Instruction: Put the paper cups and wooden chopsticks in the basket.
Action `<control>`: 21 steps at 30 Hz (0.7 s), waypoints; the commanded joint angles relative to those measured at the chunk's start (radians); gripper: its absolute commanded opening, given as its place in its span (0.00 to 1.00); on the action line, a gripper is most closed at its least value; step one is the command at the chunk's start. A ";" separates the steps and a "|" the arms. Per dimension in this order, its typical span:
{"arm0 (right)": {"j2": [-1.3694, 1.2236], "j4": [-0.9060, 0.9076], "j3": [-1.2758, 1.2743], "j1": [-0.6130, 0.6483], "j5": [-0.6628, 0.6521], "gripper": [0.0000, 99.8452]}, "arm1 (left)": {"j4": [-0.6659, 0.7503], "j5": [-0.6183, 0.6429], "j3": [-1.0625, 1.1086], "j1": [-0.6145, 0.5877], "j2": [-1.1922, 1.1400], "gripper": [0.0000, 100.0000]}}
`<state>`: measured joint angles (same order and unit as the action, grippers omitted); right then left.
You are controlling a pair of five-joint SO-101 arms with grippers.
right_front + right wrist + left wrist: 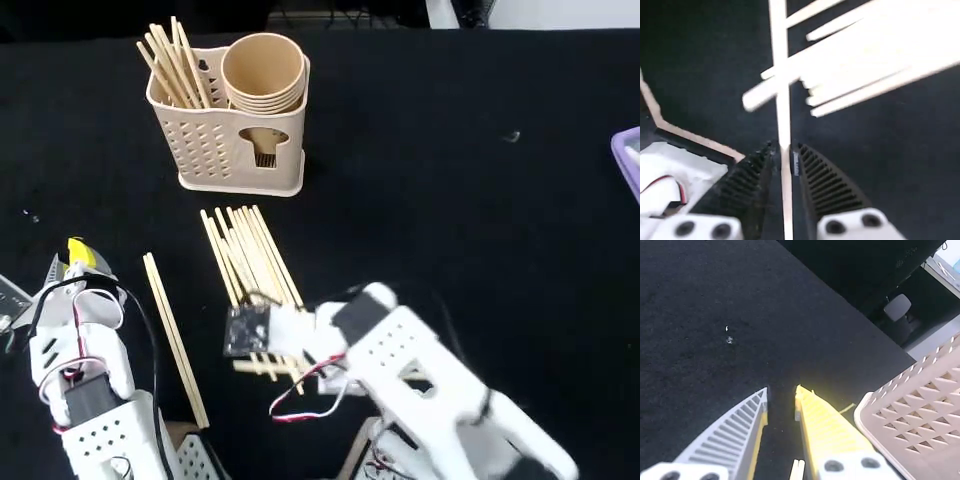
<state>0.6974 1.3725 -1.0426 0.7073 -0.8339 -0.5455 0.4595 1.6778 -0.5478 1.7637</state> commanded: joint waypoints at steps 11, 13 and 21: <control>0.335 -0.647 0.275 -0.078 0.652 0.01 | 0.018 0.008 0.022 0.025 0.005 0.11; 0.335 -0.887 0.246 -0.086 0.735 0.01 | 0.018 0.008 0.022 0.025 0.005 0.11; 0.179 -1.416 0.248 -0.087 0.913 0.01 | 0.021 0.008 0.024 0.027 0.005 0.11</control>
<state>0.9720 0.1419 -0.8554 0.6352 0.0514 -0.5455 0.4595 1.6778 -0.5370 1.7637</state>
